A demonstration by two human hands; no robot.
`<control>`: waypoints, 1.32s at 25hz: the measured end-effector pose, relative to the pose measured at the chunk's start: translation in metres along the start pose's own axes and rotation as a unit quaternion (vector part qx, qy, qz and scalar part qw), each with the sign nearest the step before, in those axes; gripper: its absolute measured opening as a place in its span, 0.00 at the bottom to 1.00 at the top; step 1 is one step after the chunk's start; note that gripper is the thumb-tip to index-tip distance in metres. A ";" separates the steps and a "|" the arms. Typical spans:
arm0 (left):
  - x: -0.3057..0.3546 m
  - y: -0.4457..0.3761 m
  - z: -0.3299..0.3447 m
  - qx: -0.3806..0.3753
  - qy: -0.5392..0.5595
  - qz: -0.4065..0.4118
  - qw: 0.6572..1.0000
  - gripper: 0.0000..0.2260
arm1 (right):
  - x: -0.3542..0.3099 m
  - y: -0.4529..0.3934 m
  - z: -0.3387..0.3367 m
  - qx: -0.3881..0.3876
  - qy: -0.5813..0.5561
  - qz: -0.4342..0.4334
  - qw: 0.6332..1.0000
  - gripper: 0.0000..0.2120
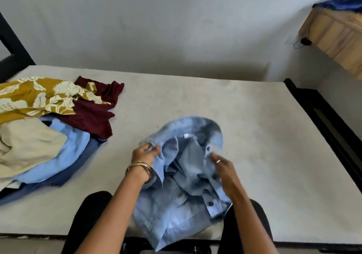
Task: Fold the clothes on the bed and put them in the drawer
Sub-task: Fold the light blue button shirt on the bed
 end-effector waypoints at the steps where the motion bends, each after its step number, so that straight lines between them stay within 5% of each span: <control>1: -0.016 0.003 0.007 -0.003 -0.016 -0.009 1.000 0.04 | 0.018 0.000 0.009 -0.016 0.073 -0.005 0.997 0.28; 3: -0.040 0.011 0.015 -0.019 -0.030 -0.014 0.999 0.06 | 0.030 -0.001 0.020 -0.012 0.173 -0.007 0.985 0.06; 6: -0.050 0.025 0.009 0.031 -0.059 -0.006 0.998 0.04 | 0.011 -0.006 0.024 0.023 0.167 -0.032 0.985 0.12; 9: -0.020 0.033 -0.012 0.177 -0.150 0.074 0.970 0.08 | -0.027 0.021 0.025 0.096 0.127 -0.172 0.972 0.11; 11: 0.004 0.036 -0.019 0.220 -0.128 0.130 0.958 0.08 | -0.031 0.037 0.026 0.054 0.189 -0.238 0.951 0.18; 13: 0.013 0.041 -0.023 0.215 -0.084 0.132 0.964 0.08 | -0.008 0.041 0.034 -0.116 0.403 -0.148 0.895 0.15; 15: 0.002 0.044 -0.026 0.189 -0.055 0.106 0.975 0.11 | 0.017 0.049 0.027 -0.222 0.595 -0.011 0.772 0.05; 16: -0.006 0.046 -0.027 0.167 -0.036 0.091 0.981 0.14 | 0.013 0.051 0.027 -0.203 0.606 -0.004 0.769 0.04; 19: -0.032 0.053 -0.028 0.114 0.009 0.047 0.992 0.13 | -0.006 0.048 0.045 -0.094 0.492 -0.075 0.862 0.02; 24: -0.047 0.064 -0.029 0.126 0.012 0.012 0.992 0.06 | 0.051 0.068 0.095 -0.328 0.584 0.084 0.737 0.14; 26: -0.042 0.065 -0.032 0.129 0.022 0.026 0.991 0.04 | 0.055 0.063 0.099 -0.248 0.549 0.035 0.797 0.23; 29: -0.029 0.063 -0.037 0.117 0.002 0.079 0.990 0.06 | 0.025 0.054 0.076 0.059 0.247 -0.092 0.963 0.34; 31: -0.025 0.058 -0.037 0.087 -0.001 0.097 0.992 0.06 | 0.014 0.050 0.054 0.181 0.112 -0.122 0.969 0.27; 33: -0.027 0.053 -0.031 0.062 0.008 0.092 0.994 0.10 | 0.015 0.046 0.047 0.183 0.139 -0.145 0.962 0.17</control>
Point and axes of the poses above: each hand's wrist, its own y-axis away from the middle knuckle, its own z-axis out of the palm, x = y × z, the point moved 5 cm from there along -y, towards the middle knuckle, and after that the axes turned 5 degrees about -z, right-handed, at the moved point
